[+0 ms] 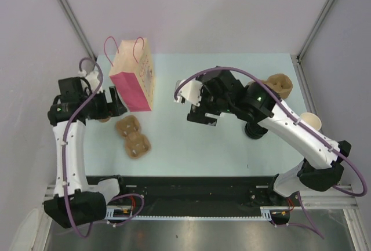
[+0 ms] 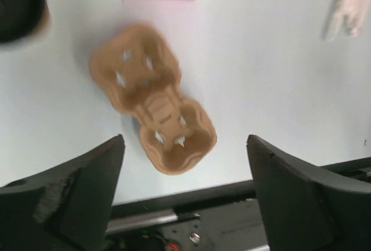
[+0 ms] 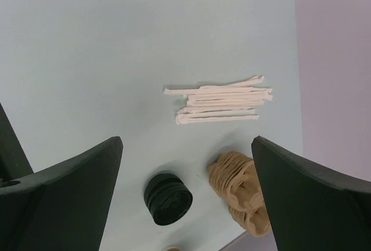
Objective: Pack the takeout coffee
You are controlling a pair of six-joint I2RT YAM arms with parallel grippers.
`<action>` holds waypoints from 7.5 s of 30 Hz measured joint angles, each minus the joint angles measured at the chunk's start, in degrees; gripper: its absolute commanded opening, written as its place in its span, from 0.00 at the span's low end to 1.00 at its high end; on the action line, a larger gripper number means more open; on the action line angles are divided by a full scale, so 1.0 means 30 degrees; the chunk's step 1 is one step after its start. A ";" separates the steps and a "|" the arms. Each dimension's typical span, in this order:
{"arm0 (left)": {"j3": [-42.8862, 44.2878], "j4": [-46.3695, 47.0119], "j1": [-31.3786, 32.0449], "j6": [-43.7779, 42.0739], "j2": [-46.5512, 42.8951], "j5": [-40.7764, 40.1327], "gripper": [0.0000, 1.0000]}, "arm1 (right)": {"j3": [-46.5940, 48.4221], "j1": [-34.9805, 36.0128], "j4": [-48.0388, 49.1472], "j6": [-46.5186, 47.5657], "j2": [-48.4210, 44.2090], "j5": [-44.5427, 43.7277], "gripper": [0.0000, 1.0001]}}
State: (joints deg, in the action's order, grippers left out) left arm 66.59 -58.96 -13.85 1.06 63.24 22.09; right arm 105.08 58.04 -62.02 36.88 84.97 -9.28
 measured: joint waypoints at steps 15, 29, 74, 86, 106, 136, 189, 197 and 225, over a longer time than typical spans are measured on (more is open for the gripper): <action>1.1693 -0.2419 0.2040 -1.4229 0.2259 0.3140 0.99 | 0.2127 -0.7155 -0.0619 -0.2696 -0.0240 0.4641 1.00; 1.1038 -0.2040 0.3861 -2.1850 0.6659 0.0656 0.95 | 0.1464 -1.0950 -0.1727 -0.3308 -0.1508 0.6433 1.00; 0.9078 -0.3330 1.9977 -1.6138 0.6258 -0.1647 0.08 | 0.4575 -1.3894 -0.2317 -0.4947 0.0459 0.8641 1.00; 0.8204 -0.3468 2.2331 -1.2203 0.6280 -0.2528 0.31 | 0.5209 -1.3034 -0.2331 -0.4896 0.1341 0.9231 0.99; 1.6174 -0.2943 1.9832 -0.8976 0.2936 -0.1945 0.87 | 1.1256 -1.0907 -0.0510 -0.4575 0.6411 0.9996 0.85; 0.6113 -0.2484 -0.1362 -0.6914 0.4036 0.4699 0.99 | 1.2553 -0.7089 -0.0947 -0.1698 1.1999 1.1329 0.55; 0.0867 0.3585 0.0444 -2.0495 1.1322 0.0721 0.55 | 0.9712 -0.5727 -0.1392 -0.0576 0.8706 1.0120 0.00; 0.0517 0.3949 0.0743 -2.0662 1.1759 0.0685 0.42 | 0.8998 -0.5399 -0.1494 -0.0801 0.7759 1.0397 0.00; 0.0481 0.3271 0.0758 -2.0509 1.1934 0.1698 0.35 | 0.7359 -0.5384 -0.3621 -0.1319 0.4495 1.1511 0.00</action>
State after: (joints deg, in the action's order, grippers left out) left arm 68.03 -49.15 -11.57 -60.47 99.04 27.18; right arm 127.15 41.89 -72.88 32.93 98.45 25.26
